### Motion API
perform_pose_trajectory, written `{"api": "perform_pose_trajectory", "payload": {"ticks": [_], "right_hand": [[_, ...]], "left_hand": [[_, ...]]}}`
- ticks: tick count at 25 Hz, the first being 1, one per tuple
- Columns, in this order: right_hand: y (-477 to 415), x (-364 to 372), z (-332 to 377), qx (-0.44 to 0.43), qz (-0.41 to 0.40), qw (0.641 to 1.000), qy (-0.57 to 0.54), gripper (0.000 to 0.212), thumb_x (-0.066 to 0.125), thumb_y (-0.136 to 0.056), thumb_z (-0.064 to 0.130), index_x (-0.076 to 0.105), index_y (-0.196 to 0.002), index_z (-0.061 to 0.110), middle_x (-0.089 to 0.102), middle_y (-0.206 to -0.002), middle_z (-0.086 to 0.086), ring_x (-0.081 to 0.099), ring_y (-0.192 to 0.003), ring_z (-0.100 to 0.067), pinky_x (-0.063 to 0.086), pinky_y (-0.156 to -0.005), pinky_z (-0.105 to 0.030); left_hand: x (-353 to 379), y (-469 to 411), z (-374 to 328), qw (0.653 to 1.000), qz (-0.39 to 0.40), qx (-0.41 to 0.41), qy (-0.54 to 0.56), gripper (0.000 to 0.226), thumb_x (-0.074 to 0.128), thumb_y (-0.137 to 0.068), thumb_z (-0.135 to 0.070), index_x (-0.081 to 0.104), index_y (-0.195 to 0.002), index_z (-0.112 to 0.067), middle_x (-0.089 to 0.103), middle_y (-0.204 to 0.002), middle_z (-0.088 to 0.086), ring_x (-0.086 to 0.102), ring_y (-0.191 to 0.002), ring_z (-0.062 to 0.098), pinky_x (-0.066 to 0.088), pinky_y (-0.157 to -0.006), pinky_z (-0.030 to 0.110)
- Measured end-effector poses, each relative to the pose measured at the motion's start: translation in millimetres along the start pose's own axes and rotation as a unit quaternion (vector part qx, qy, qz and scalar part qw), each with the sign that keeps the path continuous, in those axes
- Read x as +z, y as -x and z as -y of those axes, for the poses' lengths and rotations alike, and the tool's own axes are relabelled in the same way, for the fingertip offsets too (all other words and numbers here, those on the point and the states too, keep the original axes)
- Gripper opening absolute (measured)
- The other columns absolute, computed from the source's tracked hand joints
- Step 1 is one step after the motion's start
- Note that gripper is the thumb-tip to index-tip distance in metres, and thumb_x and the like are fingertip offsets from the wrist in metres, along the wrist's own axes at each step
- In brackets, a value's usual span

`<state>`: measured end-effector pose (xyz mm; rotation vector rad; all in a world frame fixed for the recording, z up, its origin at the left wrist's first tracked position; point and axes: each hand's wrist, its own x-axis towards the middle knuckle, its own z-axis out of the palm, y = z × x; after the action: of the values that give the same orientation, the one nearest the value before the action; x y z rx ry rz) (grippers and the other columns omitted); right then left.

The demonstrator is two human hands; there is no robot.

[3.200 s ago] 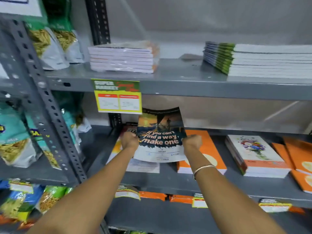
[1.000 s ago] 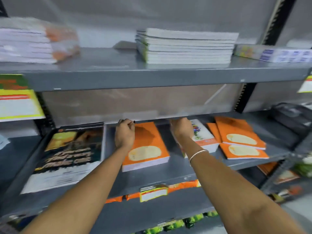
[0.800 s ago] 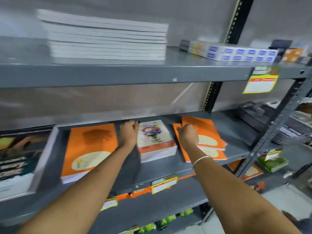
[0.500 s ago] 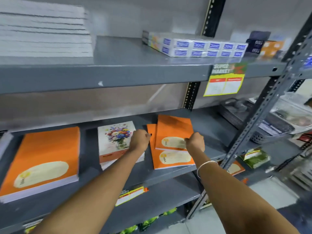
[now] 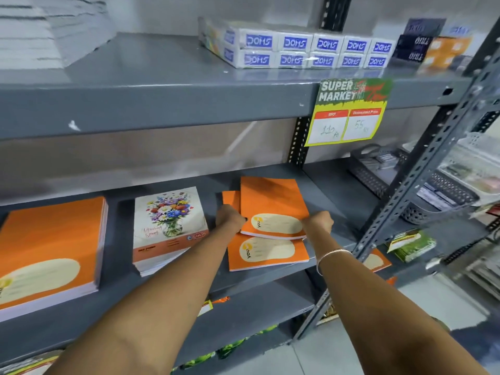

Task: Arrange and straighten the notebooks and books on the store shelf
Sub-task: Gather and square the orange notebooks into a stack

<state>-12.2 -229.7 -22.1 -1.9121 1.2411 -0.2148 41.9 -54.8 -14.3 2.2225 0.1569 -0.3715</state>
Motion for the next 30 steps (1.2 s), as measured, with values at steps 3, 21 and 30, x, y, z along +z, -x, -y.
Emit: {"api": "perform_pose_trajectory", "payload": {"ticks": [3,21,30], "right_hand": [[3.8,-4.5,10.4,-0.014,-0.031,0.999,-0.026,0.020,0.054,-0.085,0.002,0.063,-0.102,-0.005,0.062,-0.114,-0.024,0.061,-0.104,-0.040,0.052,-0.086,-0.041],[234.9,140.9,122.0,-0.198,0.137,0.968,-0.077,0.037,0.065,-0.082,0.008,0.047,-0.049,0.007,0.052,-0.062,-0.007,0.048,-0.066,-0.018,0.036,-0.064,-0.024],[322.3,207.9,104.0,-0.228,0.210,0.951,-0.008,0.047,0.067,-0.081,0.009,0.037,-0.045,0.015,0.049,-0.055,-0.004,0.047,-0.057,-0.021,0.037,-0.058,-0.023]], "left_hand": [[-7.5,3.3,-4.9,0.996,0.000,-0.008,0.085,0.031,0.066,-0.084,-0.011,0.059,-0.110,0.005,0.065,-0.117,0.023,0.065,-0.107,0.035,0.055,-0.091,0.041],[-269.5,43.2,154.0,0.970,-0.211,-0.036,0.116,0.041,0.067,-0.084,-0.008,0.046,-0.049,-0.012,0.057,-0.082,0.016,0.053,-0.077,0.022,0.043,-0.071,0.032],[-322.9,81.6,250.3,0.960,-0.246,-0.116,0.062,0.037,0.065,-0.084,-0.007,0.048,-0.052,-0.005,0.052,-0.064,0.014,0.052,-0.074,0.022,0.043,-0.061,0.031]]}}
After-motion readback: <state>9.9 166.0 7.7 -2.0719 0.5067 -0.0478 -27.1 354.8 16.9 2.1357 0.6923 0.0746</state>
